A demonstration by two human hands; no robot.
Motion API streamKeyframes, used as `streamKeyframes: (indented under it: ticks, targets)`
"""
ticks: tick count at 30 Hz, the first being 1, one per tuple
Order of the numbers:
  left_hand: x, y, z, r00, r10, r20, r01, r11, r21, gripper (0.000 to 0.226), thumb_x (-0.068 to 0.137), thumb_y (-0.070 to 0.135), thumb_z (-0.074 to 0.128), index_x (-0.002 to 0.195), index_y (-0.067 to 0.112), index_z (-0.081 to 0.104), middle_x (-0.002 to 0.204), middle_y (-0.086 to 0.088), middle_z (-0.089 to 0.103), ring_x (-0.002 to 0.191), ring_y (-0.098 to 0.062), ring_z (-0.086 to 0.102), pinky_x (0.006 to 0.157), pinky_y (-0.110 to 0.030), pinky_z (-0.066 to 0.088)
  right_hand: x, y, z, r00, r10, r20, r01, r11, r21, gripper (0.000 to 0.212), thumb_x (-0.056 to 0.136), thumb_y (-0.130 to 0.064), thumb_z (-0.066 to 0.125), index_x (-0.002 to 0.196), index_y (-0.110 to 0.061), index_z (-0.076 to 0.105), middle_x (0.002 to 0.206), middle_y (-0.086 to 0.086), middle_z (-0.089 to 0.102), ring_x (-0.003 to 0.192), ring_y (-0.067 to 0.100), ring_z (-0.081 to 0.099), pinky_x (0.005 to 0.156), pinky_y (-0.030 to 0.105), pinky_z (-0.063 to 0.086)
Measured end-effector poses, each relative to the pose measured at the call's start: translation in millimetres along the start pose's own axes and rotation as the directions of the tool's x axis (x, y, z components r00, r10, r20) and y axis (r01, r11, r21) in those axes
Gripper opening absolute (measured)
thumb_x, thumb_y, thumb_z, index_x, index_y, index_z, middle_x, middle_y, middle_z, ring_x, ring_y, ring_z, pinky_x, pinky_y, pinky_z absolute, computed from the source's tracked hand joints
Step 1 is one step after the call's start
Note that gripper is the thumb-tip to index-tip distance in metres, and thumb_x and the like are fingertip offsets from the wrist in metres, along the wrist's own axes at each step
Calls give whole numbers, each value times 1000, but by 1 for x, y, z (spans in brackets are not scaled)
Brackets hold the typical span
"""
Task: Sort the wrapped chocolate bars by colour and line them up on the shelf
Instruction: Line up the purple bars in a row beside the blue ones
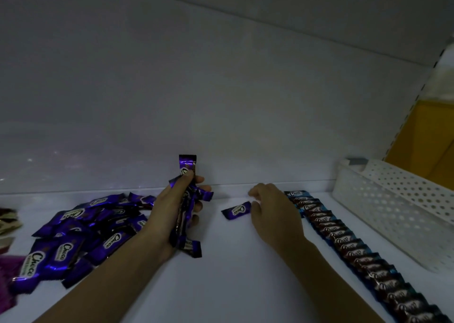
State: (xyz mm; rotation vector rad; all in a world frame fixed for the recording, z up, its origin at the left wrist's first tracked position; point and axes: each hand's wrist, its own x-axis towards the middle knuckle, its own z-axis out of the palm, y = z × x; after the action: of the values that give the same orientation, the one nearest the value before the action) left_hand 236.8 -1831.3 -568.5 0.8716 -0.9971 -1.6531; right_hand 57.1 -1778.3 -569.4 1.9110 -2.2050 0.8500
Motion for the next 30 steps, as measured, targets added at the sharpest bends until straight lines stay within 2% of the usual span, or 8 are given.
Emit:
streamKeyframes:
  ticks: [4,10,12,15,18,22,26,30]
  targets:
    - [4,2,1,1000,-29,-1,29,1000,12,32,95,42,46,92,15,64,78,-3,70,50,-14,47,38,-20,37,-8,-14,1,973,-168,161,191,971,-147,27,98,-24,41,113,-18,61,107,1,60,97,16,57,83,28,47]
    - [4,3,2,1000,-31,0,31,999,16,32,96,41,45,91,15,63,77,-3,69,49,-13,46,37,-19,37,-5,-20,11,986,-108,127,128,979,-157,45,95,-54,37,125,-24,53,113,1,52,105,18,50,81,29,44]
    - [3,3,2,1000,-27,-2,27,999,18,32,96,41,46,92,15,64,76,-3,70,49,-14,47,37,-21,37,-4,-19,12,981,-118,156,141,978,-151,40,95,-50,41,113,-19,60,110,2,51,102,18,50,82,29,45]
    - [4,3,2,999,-35,1,35,999,29,32,96,41,45,94,15,63,74,-1,71,51,-14,47,40,-19,37,-3,-17,9,974,-150,172,159,986,-44,15,95,-21,51,100,-13,62,105,2,56,96,15,52,86,30,44]
    - [4,3,1,999,-39,0,39,998,42,33,96,42,44,93,16,63,74,0,71,51,-14,47,41,-18,37,-3,-15,3,979,-161,126,173,980,-96,26,87,-5,53,108,-18,59,110,-1,55,103,16,48,89,27,38]
    - [5,2,1,999,-33,-14,33,998,51,34,96,43,45,93,16,64,79,-3,70,52,-15,47,43,-22,38,-10,-23,5,972,-146,185,186,957,-222,30,93,-14,46,121,-16,55,116,4,52,106,20,48,89,30,37]
    - [6,3,3,999,-44,-21,45,997,55,33,97,41,42,92,15,62,81,-6,67,54,-17,44,49,-26,33,-21,-29,18,970,-80,229,109,987,-115,33,99,-29,36,124,-11,48,122,5,47,106,19,49,87,27,39]
    - [5,5,6,998,-58,-28,59,996,61,34,98,40,40,90,15,61,81,-7,65,57,-18,42,53,-29,31,-10,-19,26,971,-66,231,82,995,-59,40,100,-29,33,135,-12,38,138,6,42,124,18,41,107,26,30]
